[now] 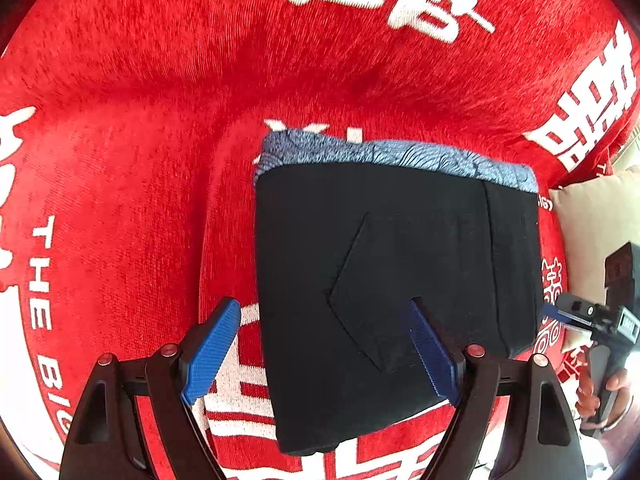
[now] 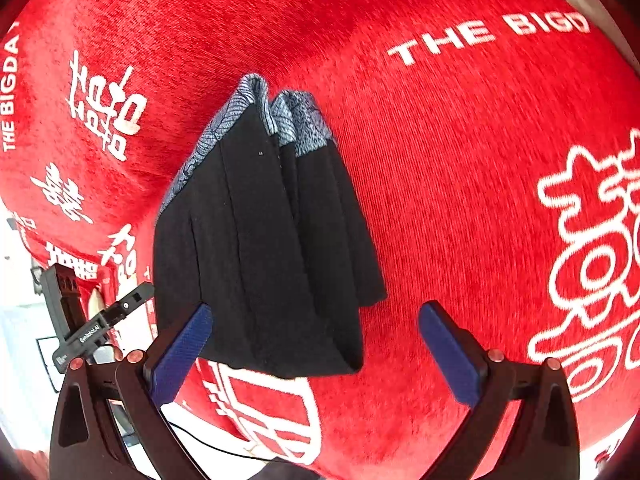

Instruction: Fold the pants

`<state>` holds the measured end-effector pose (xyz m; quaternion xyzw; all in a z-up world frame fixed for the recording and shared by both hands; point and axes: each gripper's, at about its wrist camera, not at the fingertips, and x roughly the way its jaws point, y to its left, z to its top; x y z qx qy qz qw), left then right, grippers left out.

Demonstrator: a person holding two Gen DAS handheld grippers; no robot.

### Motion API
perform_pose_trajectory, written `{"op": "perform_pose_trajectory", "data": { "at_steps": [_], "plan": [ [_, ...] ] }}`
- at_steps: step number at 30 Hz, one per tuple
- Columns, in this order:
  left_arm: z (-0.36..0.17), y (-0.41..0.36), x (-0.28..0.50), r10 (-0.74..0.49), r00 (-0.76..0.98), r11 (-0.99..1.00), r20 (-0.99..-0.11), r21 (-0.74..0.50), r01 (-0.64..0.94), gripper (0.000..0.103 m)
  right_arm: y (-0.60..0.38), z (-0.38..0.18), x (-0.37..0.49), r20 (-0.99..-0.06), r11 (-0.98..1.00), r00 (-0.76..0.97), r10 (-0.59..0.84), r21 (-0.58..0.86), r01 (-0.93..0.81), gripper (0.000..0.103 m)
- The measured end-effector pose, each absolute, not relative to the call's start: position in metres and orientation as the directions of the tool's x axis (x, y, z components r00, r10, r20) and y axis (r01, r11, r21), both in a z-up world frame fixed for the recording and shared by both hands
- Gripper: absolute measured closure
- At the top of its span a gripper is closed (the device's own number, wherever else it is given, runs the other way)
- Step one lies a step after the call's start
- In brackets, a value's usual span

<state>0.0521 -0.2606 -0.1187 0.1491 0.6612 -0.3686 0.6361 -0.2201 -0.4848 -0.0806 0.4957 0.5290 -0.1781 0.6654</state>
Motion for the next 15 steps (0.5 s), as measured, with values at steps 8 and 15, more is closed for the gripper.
{"op": "perform_pose_trajectory", "data": {
  "at_steps": [8, 15],
  "plan": [
    [-0.142, -0.269, 0.063, -0.286, -0.24, 0.666, -0.928, -0.372, 0.646, 0.017, -0.495, -0.099, -0.196, -0.865, 0.491, 0.393, 0.313, 0.501, 0.712, 0.0],
    [-0.147, -0.279, 0.065, -0.279, -0.279, 0.612, -0.919, -0.394, 0.686, 0.017, -0.505, -0.113, -0.183, -0.825, 0.504, 0.411, 0.387, 0.563, 0.655, 0.0]
  ]
}}
